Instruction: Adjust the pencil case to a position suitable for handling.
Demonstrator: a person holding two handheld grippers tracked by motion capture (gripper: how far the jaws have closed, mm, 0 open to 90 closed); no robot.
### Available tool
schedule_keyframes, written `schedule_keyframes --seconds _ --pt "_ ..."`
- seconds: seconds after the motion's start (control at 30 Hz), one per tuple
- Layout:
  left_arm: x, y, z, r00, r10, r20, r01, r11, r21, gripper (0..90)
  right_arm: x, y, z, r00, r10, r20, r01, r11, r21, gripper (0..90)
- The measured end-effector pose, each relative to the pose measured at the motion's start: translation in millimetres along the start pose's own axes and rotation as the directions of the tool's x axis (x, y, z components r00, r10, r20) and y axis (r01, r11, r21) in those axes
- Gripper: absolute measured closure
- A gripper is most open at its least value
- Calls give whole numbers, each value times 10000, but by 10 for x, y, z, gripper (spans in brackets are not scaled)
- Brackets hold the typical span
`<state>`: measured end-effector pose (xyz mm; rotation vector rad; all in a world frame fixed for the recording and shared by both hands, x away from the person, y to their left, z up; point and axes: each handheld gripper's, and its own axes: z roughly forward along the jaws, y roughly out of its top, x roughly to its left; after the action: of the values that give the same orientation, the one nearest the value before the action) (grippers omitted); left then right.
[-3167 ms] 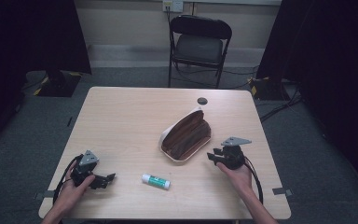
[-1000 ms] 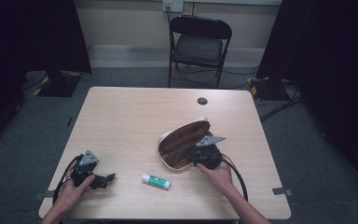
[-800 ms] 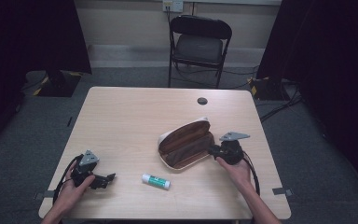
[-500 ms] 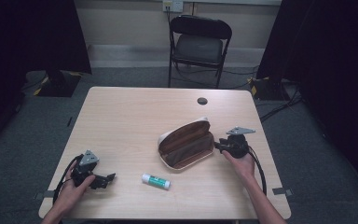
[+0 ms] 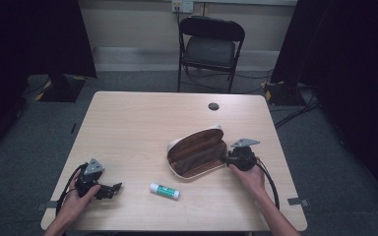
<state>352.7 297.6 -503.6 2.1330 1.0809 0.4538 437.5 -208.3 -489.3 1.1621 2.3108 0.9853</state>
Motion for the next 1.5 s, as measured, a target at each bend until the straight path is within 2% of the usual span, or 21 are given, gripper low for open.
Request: schedule_keyframes --seconds 0.13,0.27,0.43,0.47,0.6,0.73,0.83,0.87,0.9,1.0,1.13,1.2,1.23,1.3,1.47,1.5 --pt "1 0 1 10000 4 15 -4 10000 -2 0 79 -68 -82 9998 64 -209 -63 10000 68 628" --pt "1 1 0 10000 5 21 -5 10000 11 0 176 -155 -174 9996 -90 -283 93 9999 90 621" --pt "1 2 0 10000 5 25 -5 10000 19 0 289 -218 -263 9991 63 -408 -54 9997 232 611" --pt "1 2 0 10000 2 24 -2 10000 17 0 311 -231 -278 9987 222 -461 -210 9994 272 591" --pt "1 2 0 10000 2 25 -2 10000 14 0 376 -255 -316 9985 356 -416 -343 9989 325 534" --pt "1 2 0 10000 6 27 -6 10000 19 0 429 -297 -384 9973 253 -683 -226 9990 392 522" --pt "1 2 0 10000 7 19 -7 10000 22 0 457 -309 -464 9973 192 -710 -168 9993 340 450" --pt "1 2 0 10000 4 21 -4 10000 24 0 448 -307 -477 9971 109 -752 -88 9996 283 427" --pt "1 2 0 10000 7 22 -7 10000 22 0 446 -307 -489 9972 263 -700 -244 9993 280 405" --pt "2 2 0 10000 7 26 -7 10000 22 0 410 -292 -525 9971 315 -687 -312 9995 51 375" --pt "1 2 0 10000 5 21 -5 10000 24 0 366 -261 -615 9966 365 -741 -401 9980 -481 381" --pt "1 2 0 10000 7 21 -7 10000 24 0 344 -276 -634 9980 284 -562 -315 9980 -541 376" --pt "2 2 0 10000 12 22 -12 10000 22 0 295 -297 -648 9980 460 -444 -487 9970 -608 375" --pt "2 2 0 10000 17 24 -17 10000 21 0 275 -303 -655 9980 515 -358 -536 9966 -619 361" --pt "-9 11 5 10000 63 58 -63 10000 38 2 77 -393 -712 9968 799 98 -787 9931 -874 310" --pt "-11 20 12 10000 75 62 -76 9999 71 2 48 -416 -707 9965 833 118 -822 9936 -774 309"
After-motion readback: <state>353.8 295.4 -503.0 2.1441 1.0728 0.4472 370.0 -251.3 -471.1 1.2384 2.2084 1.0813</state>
